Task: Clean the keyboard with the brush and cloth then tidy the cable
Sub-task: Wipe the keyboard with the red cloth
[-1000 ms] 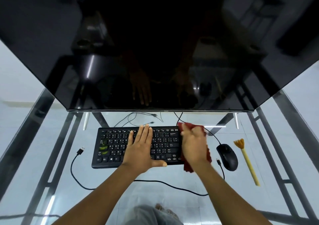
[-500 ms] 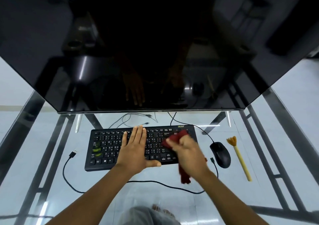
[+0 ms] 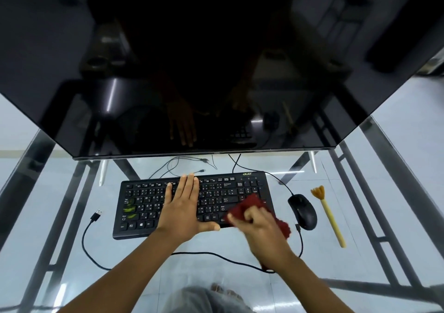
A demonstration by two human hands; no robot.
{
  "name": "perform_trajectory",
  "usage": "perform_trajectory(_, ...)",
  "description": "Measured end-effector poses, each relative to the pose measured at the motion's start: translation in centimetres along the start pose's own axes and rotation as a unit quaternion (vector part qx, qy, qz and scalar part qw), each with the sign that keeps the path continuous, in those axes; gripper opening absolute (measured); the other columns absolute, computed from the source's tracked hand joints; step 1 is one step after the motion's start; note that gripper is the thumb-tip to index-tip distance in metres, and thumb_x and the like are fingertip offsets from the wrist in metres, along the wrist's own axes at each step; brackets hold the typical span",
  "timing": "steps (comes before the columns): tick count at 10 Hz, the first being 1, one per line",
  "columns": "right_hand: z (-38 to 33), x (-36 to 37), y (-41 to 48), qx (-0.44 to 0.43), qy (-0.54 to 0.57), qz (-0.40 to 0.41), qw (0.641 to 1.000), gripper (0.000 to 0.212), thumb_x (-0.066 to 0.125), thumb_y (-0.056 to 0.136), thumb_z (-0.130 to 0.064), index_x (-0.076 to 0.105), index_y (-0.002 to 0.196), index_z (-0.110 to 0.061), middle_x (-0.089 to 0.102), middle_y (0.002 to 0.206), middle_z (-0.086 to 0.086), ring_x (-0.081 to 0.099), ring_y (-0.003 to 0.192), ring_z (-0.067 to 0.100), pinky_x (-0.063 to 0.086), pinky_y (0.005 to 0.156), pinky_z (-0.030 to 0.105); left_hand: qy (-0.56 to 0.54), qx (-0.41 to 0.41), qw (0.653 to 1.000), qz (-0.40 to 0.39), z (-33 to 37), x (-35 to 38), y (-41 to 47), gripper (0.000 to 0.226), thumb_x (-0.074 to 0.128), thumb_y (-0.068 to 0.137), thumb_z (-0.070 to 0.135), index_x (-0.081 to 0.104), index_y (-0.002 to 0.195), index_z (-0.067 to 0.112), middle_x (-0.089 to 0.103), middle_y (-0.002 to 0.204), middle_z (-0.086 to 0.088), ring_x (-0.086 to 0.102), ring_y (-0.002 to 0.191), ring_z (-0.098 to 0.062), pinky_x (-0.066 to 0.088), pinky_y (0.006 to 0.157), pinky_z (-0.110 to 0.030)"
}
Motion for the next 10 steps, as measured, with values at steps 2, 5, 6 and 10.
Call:
perform_trajectory(2,2.9,-0.5,3.7,0.162,0.005,0.051,0.985,0.019,0.041,0.098,-0.053,0.057,0.104,-0.062,0.061,0.118,-0.009,0.055,0.109,0.01,0.049,0.095,0.034,0.001,0.005,1.0,-0.003,0.1,0.0,0.1,0.142,0.01,0.045,0.101,-0.01,0.152,0.009,-0.018,0.16,-0.005,-0.023,0.145,-0.02,-0.012,0.117,-0.049)
perform_trajectory(5,1.6,-1.3,7.5,0.247,-0.004,0.107,0.963,0.026,0.05,0.092,-0.056,0.066,0.096,-0.036,0.065,0.102,-0.006,0.062,0.096,0.015,0.051,0.08,0.028,-0.005,0.002,1.0,0.002,0.1,-0.1,0.1,0.14,0.017,0.049,0.099,-0.01,0.152,0.008,-0.019,0.16,-0.005,-0.023,0.145,-0.02,-0.011,0.118,-0.049)
perform_trajectory(6,-0.7,0.6,8.2,0.205,0.05,0.081,0.974,0.026,0.048,0.097,-0.049,0.065,0.11,-0.033,0.06,0.103,-0.001,0.056,0.097,0.022,0.047,0.081,0.032,-0.005,-0.001,1.0,0.002,0.0,0.0,0.1,0.139,0.025,0.052,0.098,-0.011,0.152,0.009,-0.019,0.16,-0.005,-0.023,0.145,-0.02,-0.01,0.118,-0.049)
perform_trajectory(10,-4.2,1.9,8.9,0.091,0.076,-0.047,0.992,0.023,0.05,0.099,-0.038,0.062,0.109,-0.021,0.058,0.092,-0.002,0.056,0.085,0.017,0.05,0.076,0.038,-0.023,-0.004,1.0,-0.007,0.0,-0.1,0.0,0.138,0.024,0.052,0.098,-0.011,0.152,0.01,-0.019,0.16,-0.005,-0.025,0.145,-0.018,-0.011,0.118,-0.051)
Point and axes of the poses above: each hand's wrist, its own y-axis towards the middle knuckle, its own x-axis out of the palm, z = x × y, the point moved 2 cm from there along y, towards the middle knuckle
